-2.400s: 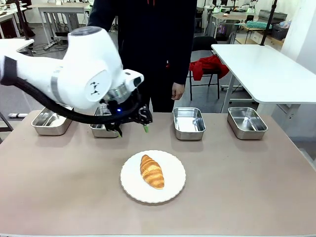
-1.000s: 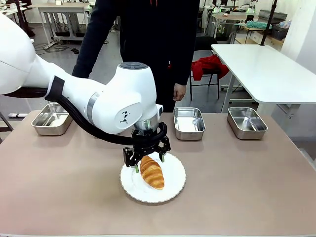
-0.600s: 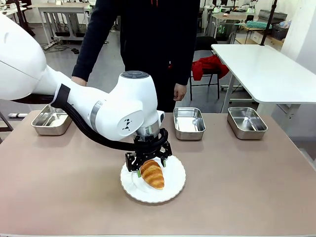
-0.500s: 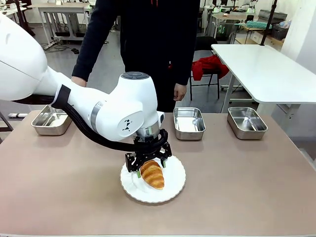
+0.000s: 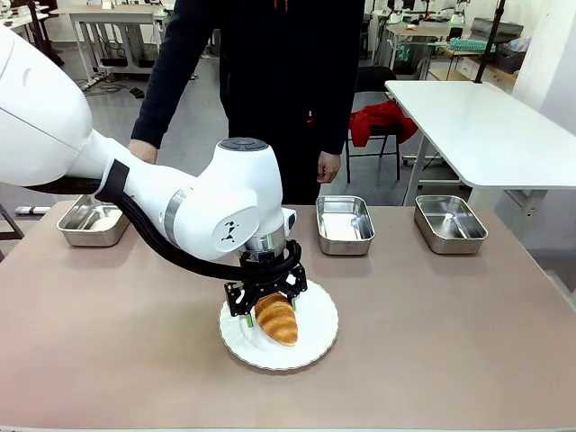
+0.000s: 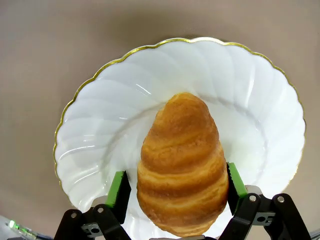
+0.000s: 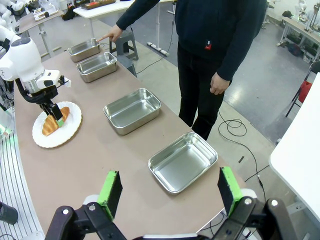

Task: Place the bread in the container.
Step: Place the Butter Roll into the Airtight Container indicated by the human.

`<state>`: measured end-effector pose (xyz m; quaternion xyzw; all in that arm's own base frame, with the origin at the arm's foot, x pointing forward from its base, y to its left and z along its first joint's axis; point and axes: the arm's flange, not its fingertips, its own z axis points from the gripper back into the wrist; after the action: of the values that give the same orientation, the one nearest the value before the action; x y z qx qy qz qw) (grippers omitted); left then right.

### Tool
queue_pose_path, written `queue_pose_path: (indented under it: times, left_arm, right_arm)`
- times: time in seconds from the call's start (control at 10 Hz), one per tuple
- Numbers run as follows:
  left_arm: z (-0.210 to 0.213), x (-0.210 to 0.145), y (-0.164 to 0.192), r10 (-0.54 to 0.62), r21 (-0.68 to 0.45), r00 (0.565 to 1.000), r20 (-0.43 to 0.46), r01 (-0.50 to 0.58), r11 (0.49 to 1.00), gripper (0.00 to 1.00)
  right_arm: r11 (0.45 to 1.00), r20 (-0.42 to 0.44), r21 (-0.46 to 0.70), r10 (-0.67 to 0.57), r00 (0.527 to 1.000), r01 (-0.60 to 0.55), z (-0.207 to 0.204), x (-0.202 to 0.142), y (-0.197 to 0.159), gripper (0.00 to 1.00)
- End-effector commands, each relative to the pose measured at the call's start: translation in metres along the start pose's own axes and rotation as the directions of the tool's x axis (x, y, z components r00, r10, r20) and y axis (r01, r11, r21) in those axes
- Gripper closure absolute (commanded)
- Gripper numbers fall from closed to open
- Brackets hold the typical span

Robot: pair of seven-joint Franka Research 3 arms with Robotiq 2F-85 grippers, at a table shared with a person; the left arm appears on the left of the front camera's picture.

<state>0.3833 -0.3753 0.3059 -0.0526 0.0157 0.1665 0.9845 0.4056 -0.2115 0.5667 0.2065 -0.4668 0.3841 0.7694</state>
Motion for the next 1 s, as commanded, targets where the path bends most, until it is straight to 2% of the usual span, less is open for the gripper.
queue_pose_path:
  times: [0.0,0.3,0.4,0.5,0.8,0.9]
  left_arm:
    - [-0.003,0.002,0.001,-0.028,0.002,1.000,0.005,0.028,1.000,0.27]
    - [-0.003,0.004,0.001,-0.044,-0.003,0.999,0.009,0.044,0.999,0.55]
    - [-0.003,0.004,0.000,-0.029,0.001,0.998,0.060,0.029,1.000,0.64]
    - [0.003,0.001,-0.002,-0.030,-0.006,1.000,0.005,0.030,1.000,0.64]
    - [0.005,0.001,-0.004,-0.033,-0.012,0.999,0.011,0.033,0.999,0.61]
    - [0.032,0.012,-0.002,-0.063,-0.039,0.996,0.058,0.066,0.997,0.63]
  right_arm:
    - [1.000,0.000,0.003,0.008,1.000,-0.008,0.001,0.002,0.001,0.00]
    - [1.000,0.000,0.003,0.008,1.000,-0.008,0.001,0.002,0.001,0.00]
    - [1.000,0.000,0.003,0.008,1.000,-0.008,0.001,0.002,0.001,0.00]
    - [1.000,0.000,0.003,0.008,1.000,-0.008,0.001,0.002,0.001,0.00]
    - [1.000,0.000,0.003,0.008,1.000,-0.008,0.001,0.002,0.001,0.00]
    - [1.000,0.000,0.003,0.008,1.000,-0.008,0.001,0.002,0.001,0.00]
